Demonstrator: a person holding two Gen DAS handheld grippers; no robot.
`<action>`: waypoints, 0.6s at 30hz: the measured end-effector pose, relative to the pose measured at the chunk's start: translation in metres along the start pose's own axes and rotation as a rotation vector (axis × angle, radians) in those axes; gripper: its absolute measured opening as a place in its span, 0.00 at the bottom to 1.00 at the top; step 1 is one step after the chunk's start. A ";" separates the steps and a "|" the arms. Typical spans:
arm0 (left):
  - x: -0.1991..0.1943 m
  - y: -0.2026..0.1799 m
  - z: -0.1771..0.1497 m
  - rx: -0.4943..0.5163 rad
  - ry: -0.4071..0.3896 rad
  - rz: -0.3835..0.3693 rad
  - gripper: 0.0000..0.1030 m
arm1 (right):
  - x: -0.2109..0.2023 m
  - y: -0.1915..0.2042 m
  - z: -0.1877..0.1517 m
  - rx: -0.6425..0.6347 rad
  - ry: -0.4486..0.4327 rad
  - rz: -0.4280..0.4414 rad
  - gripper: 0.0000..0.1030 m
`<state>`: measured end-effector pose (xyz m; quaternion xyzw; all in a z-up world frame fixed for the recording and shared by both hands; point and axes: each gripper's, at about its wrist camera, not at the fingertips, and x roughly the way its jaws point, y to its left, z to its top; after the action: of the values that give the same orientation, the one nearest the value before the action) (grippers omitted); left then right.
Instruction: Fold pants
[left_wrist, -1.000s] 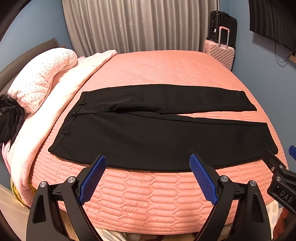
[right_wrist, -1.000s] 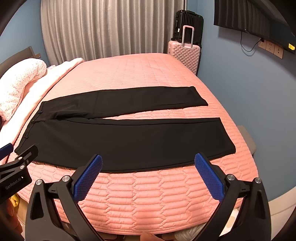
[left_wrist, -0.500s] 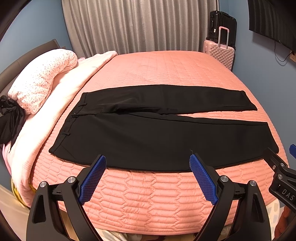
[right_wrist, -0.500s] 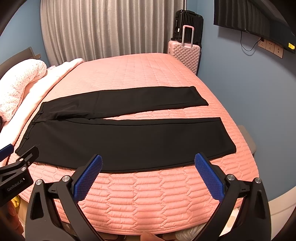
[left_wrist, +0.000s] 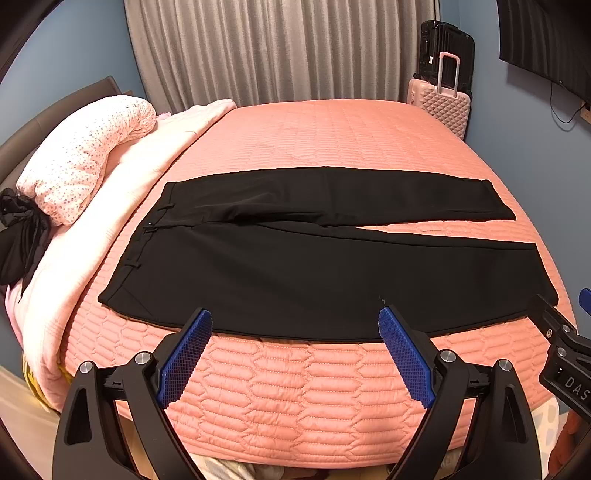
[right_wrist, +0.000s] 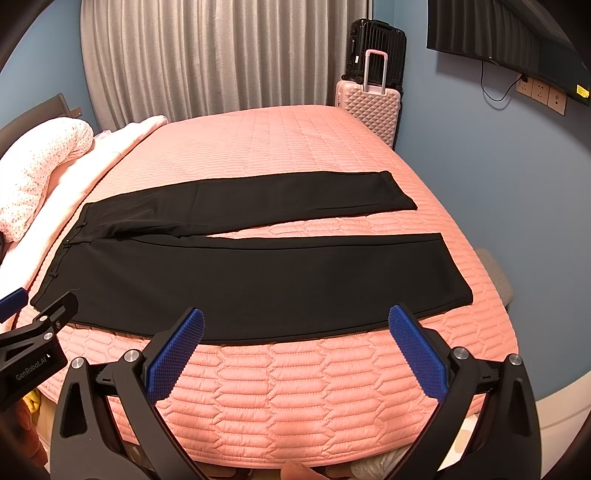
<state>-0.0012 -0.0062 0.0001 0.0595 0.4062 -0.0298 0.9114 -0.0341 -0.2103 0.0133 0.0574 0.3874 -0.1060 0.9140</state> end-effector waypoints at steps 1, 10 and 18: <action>0.000 0.000 0.000 0.000 -0.001 -0.001 0.87 | 0.000 0.000 0.000 0.001 0.000 0.000 0.96; 0.001 0.000 -0.001 0.002 -0.001 0.001 0.87 | 0.001 -0.001 0.001 0.009 0.002 0.008 0.96; 0.001 0.001 -0.001 0.003 -0.002 0.000 0.87 | 0.001 -0.002 0.000 0.010 0.003 0.010 0.96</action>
<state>-0.0013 -0.0053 -0.0008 0.0610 0.4053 -0.0305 0.9116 -0.0335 -0.2120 0.0124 0.0639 0.3879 -0.1032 0.9137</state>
